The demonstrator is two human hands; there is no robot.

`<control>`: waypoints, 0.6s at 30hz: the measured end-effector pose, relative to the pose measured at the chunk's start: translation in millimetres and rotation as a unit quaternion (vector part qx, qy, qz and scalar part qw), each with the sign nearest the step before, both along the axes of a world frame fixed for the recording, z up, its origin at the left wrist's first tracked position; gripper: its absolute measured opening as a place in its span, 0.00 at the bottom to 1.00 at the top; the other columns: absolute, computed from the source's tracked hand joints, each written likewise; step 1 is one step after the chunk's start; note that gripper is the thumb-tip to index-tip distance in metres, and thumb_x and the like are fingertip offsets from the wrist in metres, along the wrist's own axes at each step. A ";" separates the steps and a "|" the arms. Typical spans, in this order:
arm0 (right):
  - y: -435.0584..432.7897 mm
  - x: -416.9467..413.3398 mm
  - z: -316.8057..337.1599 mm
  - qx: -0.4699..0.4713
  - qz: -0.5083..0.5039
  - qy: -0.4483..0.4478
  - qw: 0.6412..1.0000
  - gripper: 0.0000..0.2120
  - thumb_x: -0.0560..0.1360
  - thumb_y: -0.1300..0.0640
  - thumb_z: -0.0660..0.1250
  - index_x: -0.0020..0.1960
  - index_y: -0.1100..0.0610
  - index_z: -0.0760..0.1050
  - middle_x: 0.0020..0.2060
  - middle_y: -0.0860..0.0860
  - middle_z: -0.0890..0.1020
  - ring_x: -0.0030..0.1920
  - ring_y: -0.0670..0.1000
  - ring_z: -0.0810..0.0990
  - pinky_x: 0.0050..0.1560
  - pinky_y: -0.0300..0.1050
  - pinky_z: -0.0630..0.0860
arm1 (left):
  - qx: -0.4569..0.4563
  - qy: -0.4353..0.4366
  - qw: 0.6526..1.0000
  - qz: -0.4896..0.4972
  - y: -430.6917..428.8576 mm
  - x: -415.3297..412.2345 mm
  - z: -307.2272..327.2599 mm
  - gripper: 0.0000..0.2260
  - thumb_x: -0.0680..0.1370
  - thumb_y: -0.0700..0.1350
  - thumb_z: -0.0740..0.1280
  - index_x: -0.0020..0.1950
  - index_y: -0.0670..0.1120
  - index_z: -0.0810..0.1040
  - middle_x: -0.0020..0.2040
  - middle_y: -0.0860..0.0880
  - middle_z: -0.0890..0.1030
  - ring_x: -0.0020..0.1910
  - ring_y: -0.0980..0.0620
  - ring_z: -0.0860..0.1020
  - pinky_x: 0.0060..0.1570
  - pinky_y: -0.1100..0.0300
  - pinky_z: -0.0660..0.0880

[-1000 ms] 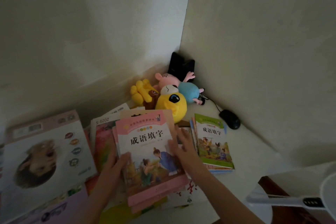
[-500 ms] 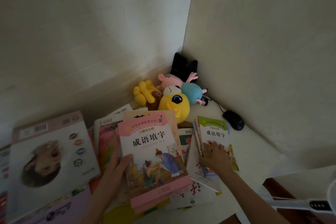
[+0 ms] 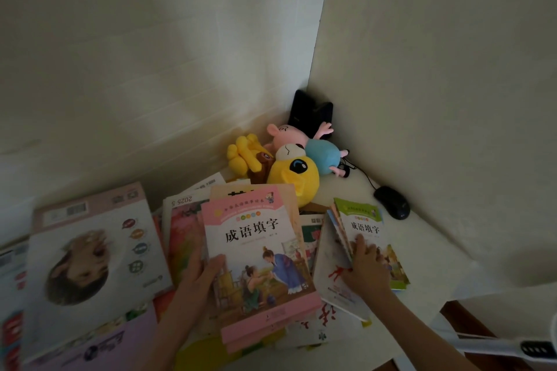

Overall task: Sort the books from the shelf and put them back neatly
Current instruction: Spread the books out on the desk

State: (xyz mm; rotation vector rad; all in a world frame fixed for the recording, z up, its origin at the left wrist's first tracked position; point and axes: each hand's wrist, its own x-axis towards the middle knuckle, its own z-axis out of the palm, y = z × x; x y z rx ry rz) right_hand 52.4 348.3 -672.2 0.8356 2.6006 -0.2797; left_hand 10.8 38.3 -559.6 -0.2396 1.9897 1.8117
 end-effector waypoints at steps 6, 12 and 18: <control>9.8 4.3 6.0 0.028 0.020 0.011 0.999 0.36 0.77 0.46 0.62 0.76 0.56 0.46 0.66 0.61 0.64 0.65 0.62 0.69 0.61 0.54 0.71 | -0.014 0.012 1.000 -0.005 1.3 1.4 3.8 0.21 0.80 0.45 0.61 0.56 0.73 0.59 0.67 0.47 0.72 0.64 0.43 0.74 0.65 0.42 0.70; 38.7 -4.5 70.0 -0.179 -0.019 0.106 0.978 0.44 0.77 0.60 0.65 0.77 0.52 0.33 0.65 0.63 0.73 0.53 0.58 0.79 0.50 0.47 0.75 | 0.013 0.006 1.000 0.000 1.2 0.2 4.8 0.26 0.75 0.55 0.66 0.64 0.73 0.55 0.65 0.50 0.72 0.56 0.50 0.76 0.51 0.56 0.78; 13.7 8.8 185.1 -0.386 -0.132 0.298 0.863 0.35 0.76 0.72 0.61 0.75 0.48 0.53 0.60 0.54 0.75 0.50 0.51 0.80 0.35 0.41 0.81 | 0.025 0.028 0.999 -0.019 0.5 -1.0 -2.3 0.23 0.81 0.43 0.58 0.64 0.71 0.59 0.68 0.54 0.66 0.57 0.55 0.75 0.48 0.63 0.79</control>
